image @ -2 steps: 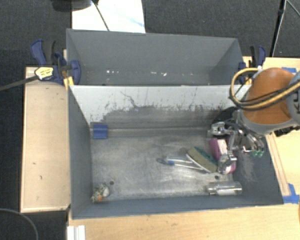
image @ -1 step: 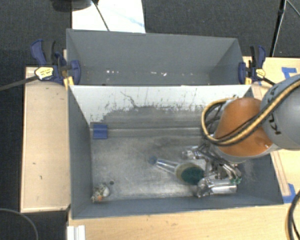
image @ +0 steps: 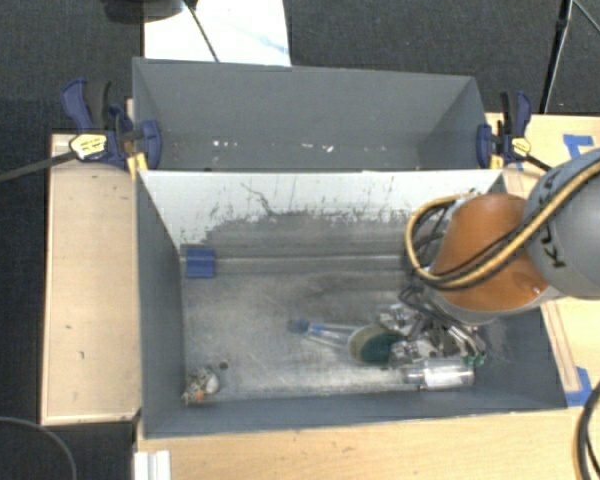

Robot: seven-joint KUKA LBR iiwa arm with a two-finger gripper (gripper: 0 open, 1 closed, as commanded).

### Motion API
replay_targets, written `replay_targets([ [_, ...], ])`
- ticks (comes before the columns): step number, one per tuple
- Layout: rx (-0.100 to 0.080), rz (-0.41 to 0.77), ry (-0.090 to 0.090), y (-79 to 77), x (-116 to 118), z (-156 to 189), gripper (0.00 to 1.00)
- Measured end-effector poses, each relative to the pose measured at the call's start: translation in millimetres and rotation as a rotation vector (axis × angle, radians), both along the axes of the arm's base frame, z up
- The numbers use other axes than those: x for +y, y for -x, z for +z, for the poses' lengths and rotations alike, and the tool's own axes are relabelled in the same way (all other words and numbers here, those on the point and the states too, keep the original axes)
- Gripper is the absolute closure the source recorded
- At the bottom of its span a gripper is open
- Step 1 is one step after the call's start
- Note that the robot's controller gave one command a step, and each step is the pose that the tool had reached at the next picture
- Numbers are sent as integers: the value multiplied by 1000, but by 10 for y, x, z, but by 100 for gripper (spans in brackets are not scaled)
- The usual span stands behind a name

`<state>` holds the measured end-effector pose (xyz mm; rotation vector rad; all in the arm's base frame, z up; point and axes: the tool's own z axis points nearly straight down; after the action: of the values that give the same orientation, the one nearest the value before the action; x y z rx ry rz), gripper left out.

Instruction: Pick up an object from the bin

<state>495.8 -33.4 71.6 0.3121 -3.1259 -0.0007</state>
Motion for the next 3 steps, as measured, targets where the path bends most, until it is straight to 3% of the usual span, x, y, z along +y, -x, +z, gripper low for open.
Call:
replay_targets([
  [1, 3, 57, 1, -101, 24, -3, 100],
  [2, 2, 57, 1, -102, 25, -2, 0],
  [3, 2, 59, 1, -102, 25, -3, 100],
])
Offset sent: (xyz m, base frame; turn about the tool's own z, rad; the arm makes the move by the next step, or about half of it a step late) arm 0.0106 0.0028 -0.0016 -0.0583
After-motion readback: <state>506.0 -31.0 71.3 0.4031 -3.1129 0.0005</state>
